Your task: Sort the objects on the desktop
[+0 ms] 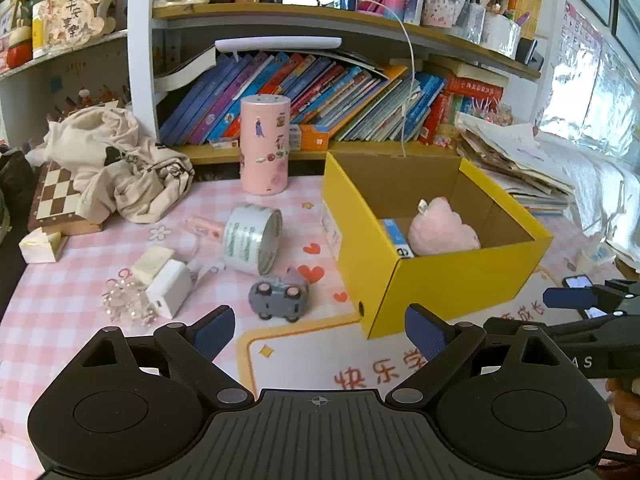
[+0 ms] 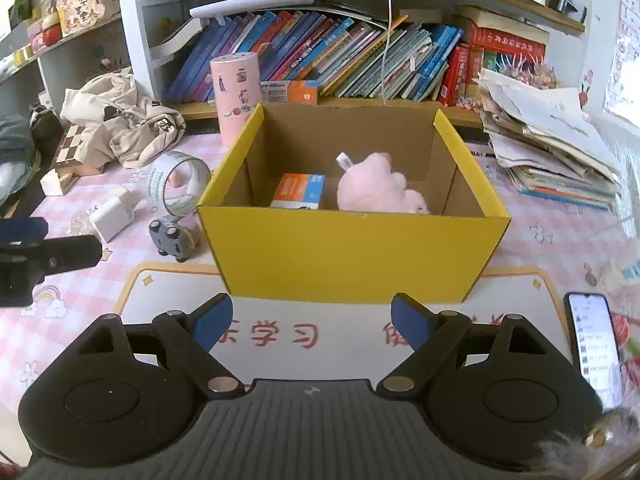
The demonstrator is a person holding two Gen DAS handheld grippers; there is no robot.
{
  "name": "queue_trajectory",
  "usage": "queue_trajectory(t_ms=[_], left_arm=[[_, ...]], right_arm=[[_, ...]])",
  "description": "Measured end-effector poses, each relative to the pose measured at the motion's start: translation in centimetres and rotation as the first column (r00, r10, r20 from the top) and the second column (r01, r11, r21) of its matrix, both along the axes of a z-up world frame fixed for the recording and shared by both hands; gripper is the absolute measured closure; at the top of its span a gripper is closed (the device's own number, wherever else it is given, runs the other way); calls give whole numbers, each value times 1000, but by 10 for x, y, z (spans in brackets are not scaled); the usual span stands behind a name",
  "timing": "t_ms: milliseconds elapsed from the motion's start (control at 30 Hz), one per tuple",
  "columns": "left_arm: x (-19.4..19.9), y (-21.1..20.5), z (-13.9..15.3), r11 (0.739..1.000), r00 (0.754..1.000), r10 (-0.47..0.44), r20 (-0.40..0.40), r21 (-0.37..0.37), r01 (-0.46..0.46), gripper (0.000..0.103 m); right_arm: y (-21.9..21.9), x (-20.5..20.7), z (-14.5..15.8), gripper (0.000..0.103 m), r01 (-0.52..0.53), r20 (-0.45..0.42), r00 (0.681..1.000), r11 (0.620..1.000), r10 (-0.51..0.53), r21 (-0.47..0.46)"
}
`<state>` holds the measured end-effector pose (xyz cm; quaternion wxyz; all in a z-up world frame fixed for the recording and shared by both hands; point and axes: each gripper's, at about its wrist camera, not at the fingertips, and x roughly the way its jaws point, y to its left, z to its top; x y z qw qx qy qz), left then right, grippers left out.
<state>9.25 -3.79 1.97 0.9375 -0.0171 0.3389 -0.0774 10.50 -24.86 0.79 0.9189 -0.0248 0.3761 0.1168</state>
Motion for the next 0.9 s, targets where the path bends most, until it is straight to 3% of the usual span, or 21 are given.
queue_trajectory(t_ms=[267,900], left_arm=[[-10,15,-3,999,999,-42,-22,23,43,9],[-25,53,-7,997,997,-58,-48,43,60,9]], right_arm=[[17,-10,-1,14,50,-50,998,999,-49,13],[65,-29,-8,14,6,-75,997,1000,-6,-10]])
